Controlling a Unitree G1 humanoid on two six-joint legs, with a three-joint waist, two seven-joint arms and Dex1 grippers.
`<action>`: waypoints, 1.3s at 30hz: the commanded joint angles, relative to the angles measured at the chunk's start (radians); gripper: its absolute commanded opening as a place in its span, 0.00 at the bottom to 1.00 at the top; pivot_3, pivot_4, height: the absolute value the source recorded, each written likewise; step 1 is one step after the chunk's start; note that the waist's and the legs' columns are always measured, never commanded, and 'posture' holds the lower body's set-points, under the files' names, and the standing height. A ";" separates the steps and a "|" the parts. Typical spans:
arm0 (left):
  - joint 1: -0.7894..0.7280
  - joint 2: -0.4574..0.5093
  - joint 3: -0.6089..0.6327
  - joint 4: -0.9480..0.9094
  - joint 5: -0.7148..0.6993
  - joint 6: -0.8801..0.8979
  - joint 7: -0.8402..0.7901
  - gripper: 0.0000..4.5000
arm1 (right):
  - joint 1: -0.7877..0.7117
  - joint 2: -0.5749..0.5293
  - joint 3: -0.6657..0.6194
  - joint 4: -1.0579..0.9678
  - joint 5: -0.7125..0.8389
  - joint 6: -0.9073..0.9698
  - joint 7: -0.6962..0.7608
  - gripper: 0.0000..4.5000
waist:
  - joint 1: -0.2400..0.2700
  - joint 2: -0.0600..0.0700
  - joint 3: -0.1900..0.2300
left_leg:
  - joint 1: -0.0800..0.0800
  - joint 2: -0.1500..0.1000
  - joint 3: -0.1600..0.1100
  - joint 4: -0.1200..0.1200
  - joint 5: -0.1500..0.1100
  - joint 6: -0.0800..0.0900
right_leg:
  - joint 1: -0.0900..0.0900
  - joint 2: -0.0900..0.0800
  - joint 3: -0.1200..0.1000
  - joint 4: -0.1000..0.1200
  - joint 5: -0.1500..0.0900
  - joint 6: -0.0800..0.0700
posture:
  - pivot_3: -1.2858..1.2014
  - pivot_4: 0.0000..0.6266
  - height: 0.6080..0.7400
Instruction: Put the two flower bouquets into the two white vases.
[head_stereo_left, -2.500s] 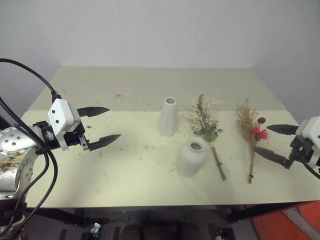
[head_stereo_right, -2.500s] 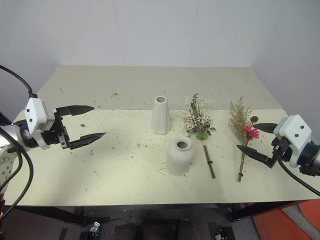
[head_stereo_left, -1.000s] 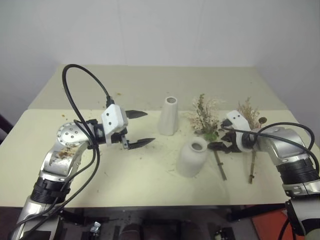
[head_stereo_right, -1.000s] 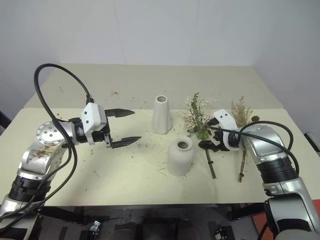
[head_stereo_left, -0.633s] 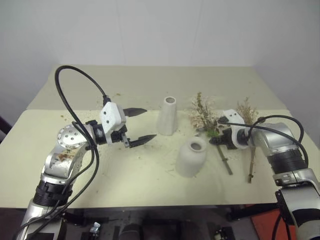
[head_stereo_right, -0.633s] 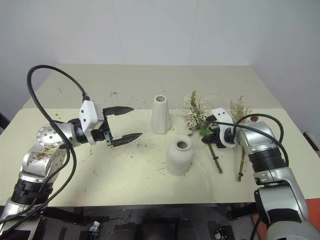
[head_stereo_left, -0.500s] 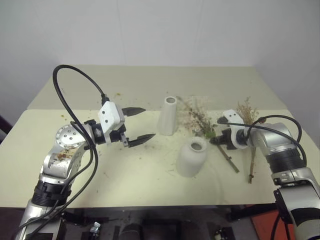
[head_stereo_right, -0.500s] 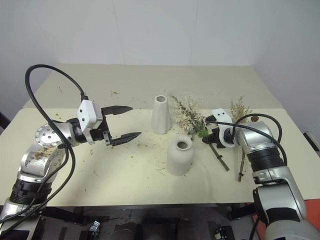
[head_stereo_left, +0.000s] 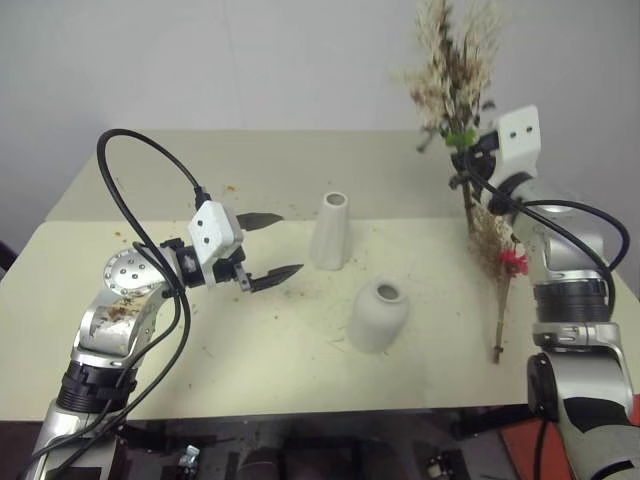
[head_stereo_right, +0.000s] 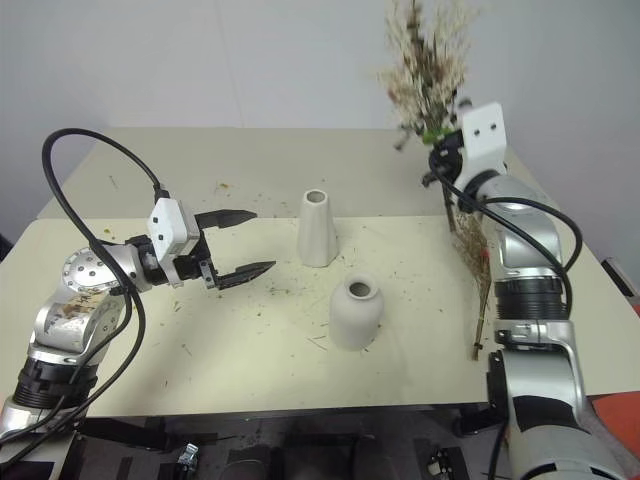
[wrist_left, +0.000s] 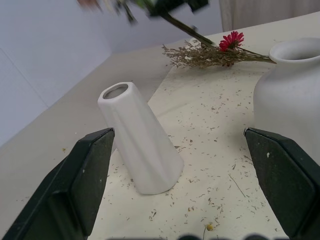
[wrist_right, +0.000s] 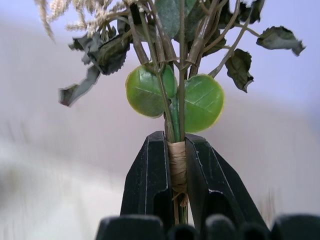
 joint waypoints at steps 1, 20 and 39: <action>-0.021 0.009 0.045 0.006 -0.011 -0.028 0.000 1.00 | -0.108 0.068 -0.098 0.036 0.121 -0.124 0.053 0.05 | -0.004 0.000 0.000 | 0.000 0.000 0.000 0.000 0.000 0.000 | 0.000 0.000 0.000 0.000 0.000 0.000 | 0.52 0.24 1.00; 0.073 0.051 0.188 -0.027 -0.051 0.014 0.056 1.00 | -0.180 0.315 -0.163 0.187 0.407 -0.254 0.430 0.05 | -0.004 0.001 0.001 | -0.001 0.001 0.000 -0.001 0.000 0.000 | -0.002 -0.001 -0.001 0.001 0.001 -0.001 | 0.52 0.24 1.00; 0.160 0.081 0.218 -0.110 -0.077 0.064 0.085 1.00 | -0.262 0.364 -0.172 0.449 0.374 -0.376 0.508 0.05 | -0.006 0.002 0.001 | -0.001 0.001 0.000 -0.002 0.000 0.000 | -0.003 -0.001 -0.001 0.001 0.001 -0.001 | 0.52 0.24 1.00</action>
